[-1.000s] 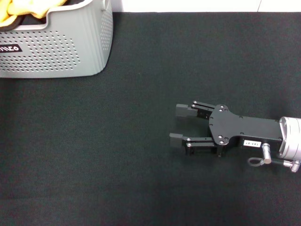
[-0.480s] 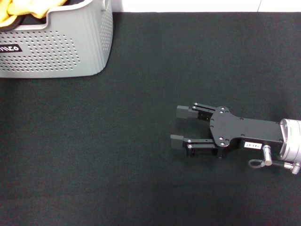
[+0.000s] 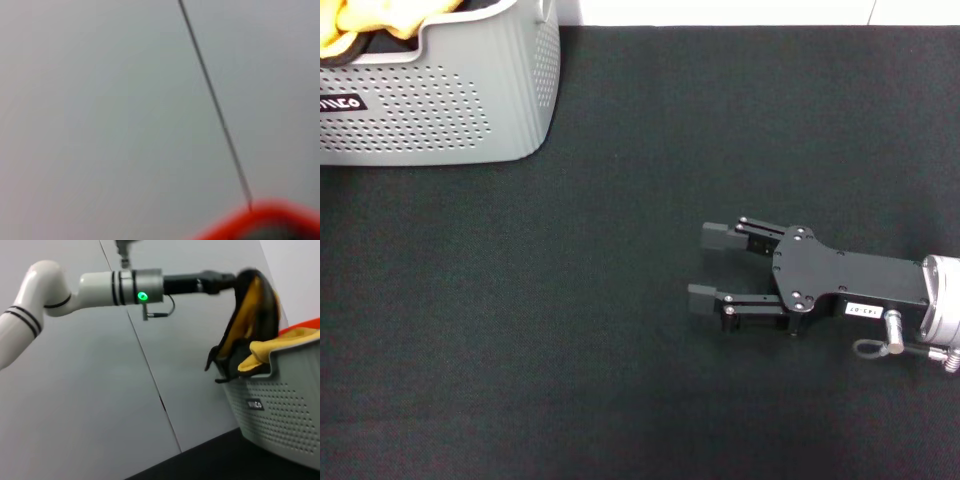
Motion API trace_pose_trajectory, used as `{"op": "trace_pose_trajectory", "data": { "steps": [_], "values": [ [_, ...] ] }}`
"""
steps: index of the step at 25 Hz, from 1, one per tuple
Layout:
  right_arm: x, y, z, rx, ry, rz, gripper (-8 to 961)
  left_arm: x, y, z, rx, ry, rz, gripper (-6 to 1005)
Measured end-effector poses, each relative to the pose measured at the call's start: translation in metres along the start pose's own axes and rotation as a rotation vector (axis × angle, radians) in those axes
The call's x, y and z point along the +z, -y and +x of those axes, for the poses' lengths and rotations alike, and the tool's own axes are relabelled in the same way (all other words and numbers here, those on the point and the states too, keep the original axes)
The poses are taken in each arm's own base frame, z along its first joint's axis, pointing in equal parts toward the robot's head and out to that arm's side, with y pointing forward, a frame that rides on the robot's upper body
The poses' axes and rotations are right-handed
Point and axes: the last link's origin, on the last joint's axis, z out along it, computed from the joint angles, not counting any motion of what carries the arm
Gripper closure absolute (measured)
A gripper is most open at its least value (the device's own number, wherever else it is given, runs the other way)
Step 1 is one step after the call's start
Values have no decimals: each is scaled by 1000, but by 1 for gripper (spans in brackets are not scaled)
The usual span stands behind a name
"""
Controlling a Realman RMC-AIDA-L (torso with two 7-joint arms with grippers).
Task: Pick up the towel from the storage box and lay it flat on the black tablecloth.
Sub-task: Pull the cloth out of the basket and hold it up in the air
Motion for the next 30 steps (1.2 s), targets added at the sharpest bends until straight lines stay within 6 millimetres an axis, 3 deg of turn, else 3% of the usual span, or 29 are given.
{"op": "trace_pose_trajectory", "data": {
  "steps": [6, 12, 16, 20, 26, 30],
  "values": [
    [-7, 3, -7, -48, 62, 32, 162, -43, -3, 37, -82, -272, -47, 976],
    [-17, -5, -29, -175, 221, 8, 166, -77, -24, 73, -58, -433, -154, 973],
    [-24, -16, -48, -301, 374, -26, 169, -81, -45, 90, -46, -468, -259, 970],
    [-26, -21, -59, -391, 458, -42, 171, -84, -51, 102, -79, -533, -317, 968],
    [-13, -31, -68, -518, 515, -89, 175, -83, -59, 106, -89, -552, -361, 964],
    [-1, -36, -72, -586, 547, -98, 235, -79, -67, 102, -84, -524, -382, 961]
  ]
}}
